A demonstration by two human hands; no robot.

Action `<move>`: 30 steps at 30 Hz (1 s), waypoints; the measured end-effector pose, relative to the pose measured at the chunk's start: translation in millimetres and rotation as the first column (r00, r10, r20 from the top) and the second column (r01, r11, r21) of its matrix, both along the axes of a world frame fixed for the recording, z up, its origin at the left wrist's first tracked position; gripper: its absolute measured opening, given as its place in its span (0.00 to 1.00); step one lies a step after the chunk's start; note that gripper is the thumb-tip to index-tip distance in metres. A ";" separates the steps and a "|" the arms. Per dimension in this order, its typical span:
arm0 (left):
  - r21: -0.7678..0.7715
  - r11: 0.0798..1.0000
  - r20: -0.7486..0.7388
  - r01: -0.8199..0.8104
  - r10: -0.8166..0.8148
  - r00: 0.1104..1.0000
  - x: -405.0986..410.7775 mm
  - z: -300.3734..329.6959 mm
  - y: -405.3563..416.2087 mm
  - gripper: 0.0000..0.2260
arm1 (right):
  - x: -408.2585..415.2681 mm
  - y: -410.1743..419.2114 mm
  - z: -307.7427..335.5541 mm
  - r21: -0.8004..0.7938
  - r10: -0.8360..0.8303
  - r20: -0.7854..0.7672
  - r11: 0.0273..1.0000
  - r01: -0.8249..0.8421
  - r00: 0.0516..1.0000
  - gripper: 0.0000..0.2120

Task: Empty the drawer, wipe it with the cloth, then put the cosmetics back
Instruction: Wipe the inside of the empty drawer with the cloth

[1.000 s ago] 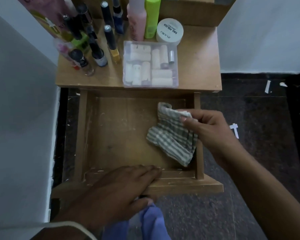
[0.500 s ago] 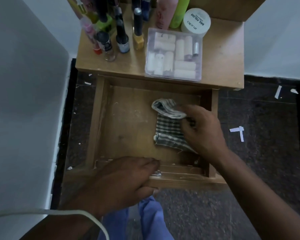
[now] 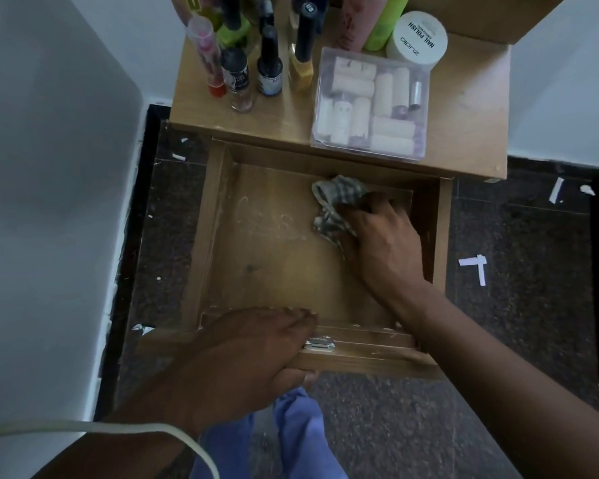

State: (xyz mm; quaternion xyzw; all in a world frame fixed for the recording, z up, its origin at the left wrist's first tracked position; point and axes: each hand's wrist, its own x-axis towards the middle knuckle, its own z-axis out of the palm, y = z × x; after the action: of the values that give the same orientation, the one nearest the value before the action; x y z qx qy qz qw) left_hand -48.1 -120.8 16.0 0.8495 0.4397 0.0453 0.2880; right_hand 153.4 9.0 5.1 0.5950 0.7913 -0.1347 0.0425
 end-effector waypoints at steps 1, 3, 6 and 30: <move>0.001 1.000 -0.002 0.004 -0.004 1.000 -0.4 -1.3 -0.2 0.30 | -7.2 2.4 -2.0 0.017 -0.013 -0.016 1.000 0.014 1.000 0.17; 0.008 1.000 -0.009 0.007 -0.006 1.000 -0.7 -1.7 1.2 0.28 | -25.6 7.6 -4.5 0.051 0.005 -0.028 0.999 -0.003 1.000 0.16; 0.028 0.999 -0.013 0.018 -0.018 1.000 -0.3 -1.6 3.6 0.27 | -63.6 11.8 -10.1 0.094 0.113 -0.067 0.990 -0.107 0.991 0.16; 0.030 0.998 -0.030 0.063 -0.062 0.998 -4.0 -8.1 6.2 0.26 | -59.1 22.1 -12.5 0.012 0.228 -0.176 0.973 -0.229 0.958 0.15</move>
State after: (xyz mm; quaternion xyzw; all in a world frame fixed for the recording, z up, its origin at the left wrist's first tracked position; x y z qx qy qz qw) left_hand -52.1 -114.6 7.9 0.8678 0.4162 0.0310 0.2696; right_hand 94.3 31.1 -7.4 0.4852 0.8547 -0.1841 -0.0098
